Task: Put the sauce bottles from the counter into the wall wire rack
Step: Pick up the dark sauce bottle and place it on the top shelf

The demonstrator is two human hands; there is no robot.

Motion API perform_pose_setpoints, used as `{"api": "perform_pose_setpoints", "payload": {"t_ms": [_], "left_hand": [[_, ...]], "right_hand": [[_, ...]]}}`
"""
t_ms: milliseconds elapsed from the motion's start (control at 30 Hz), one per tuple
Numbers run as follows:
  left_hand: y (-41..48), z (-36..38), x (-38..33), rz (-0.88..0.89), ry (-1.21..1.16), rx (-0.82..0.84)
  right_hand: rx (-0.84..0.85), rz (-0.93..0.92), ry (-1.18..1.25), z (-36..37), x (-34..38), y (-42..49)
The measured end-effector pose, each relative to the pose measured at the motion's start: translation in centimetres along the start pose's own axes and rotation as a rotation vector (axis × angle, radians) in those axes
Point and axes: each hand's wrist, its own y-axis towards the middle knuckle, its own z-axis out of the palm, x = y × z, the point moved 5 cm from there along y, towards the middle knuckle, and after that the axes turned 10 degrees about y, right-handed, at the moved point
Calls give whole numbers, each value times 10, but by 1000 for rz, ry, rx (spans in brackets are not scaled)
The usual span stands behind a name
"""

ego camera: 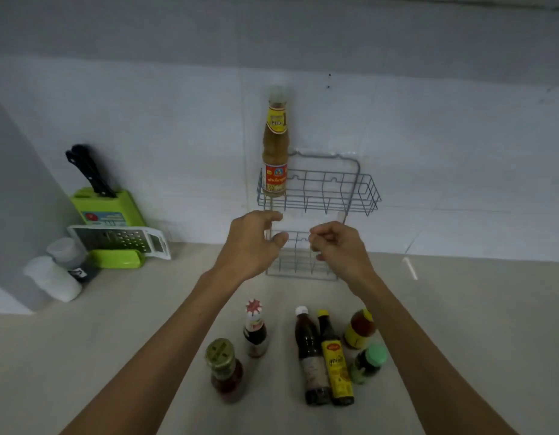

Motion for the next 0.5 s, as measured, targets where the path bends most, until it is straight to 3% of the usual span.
{"api": "perform_pose_setpoints", "payload": {"t_ms": [133, 233, 400, 500], "left_hand": [[-58, 53, -6, 34, 67, 252], [-94, 107, 8, 27, 178, 448], [-141, 178, 52, -103, 212, 645], [-161, 197, 71, -205, 113, 645]], "right_hand": [[297, 172, -265, 12, -54, -44], [503, 235, -754, 23, -96, -70], [476, 234, -987, 35, -130, -96], [464, 189, -1029, 43, -128, -101]]}}
